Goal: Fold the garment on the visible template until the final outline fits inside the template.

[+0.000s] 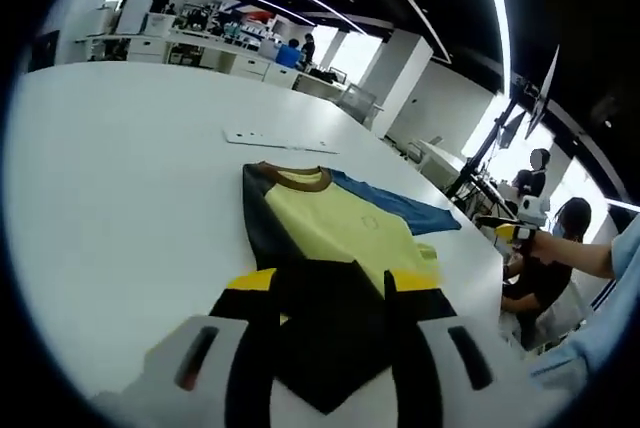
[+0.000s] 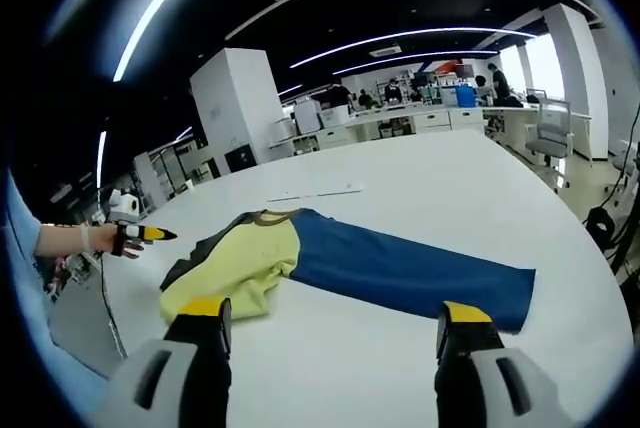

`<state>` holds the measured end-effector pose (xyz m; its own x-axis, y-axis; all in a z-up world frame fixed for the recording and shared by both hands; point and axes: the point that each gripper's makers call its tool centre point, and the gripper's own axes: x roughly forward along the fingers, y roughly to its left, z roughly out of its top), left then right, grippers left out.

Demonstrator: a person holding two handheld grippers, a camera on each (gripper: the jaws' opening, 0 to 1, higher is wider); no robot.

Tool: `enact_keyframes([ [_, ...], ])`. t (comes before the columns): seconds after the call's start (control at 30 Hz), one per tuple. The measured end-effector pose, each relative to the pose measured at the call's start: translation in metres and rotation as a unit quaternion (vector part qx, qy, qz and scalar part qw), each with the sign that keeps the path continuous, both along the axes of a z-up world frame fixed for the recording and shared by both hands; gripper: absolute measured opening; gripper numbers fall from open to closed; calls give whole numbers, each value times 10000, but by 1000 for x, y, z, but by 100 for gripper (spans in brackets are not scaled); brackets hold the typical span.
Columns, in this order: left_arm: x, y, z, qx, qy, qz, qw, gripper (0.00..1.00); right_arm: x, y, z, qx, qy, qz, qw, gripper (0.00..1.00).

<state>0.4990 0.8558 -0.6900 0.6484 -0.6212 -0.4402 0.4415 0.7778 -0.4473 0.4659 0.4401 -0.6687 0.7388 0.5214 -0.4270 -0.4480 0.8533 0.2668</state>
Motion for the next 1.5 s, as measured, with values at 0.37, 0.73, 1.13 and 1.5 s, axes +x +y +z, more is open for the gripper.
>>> enact_keyframes([
  [0.37, -7, 20, -44, 670, 229, -24, 9975, 27, 0, 5, -2, -7, 72, 59, 10000, 85],
  [0.73, -13, 13, -69, 1242, 271, -491, 9907, 20, -1, 4, -9, 24, 159, 29, 9999, 85],
  [1.13, -12, 23, -71, 1327, 396, -511, 9890, 3, 1, 1, -17, 93, 199, 23, 9998, 85],
  [1.5, -28, 21, -63, 976, 575, -639, 9915, 0, 7, 9, -18, 99, 183, 93, 9997, 84],
])
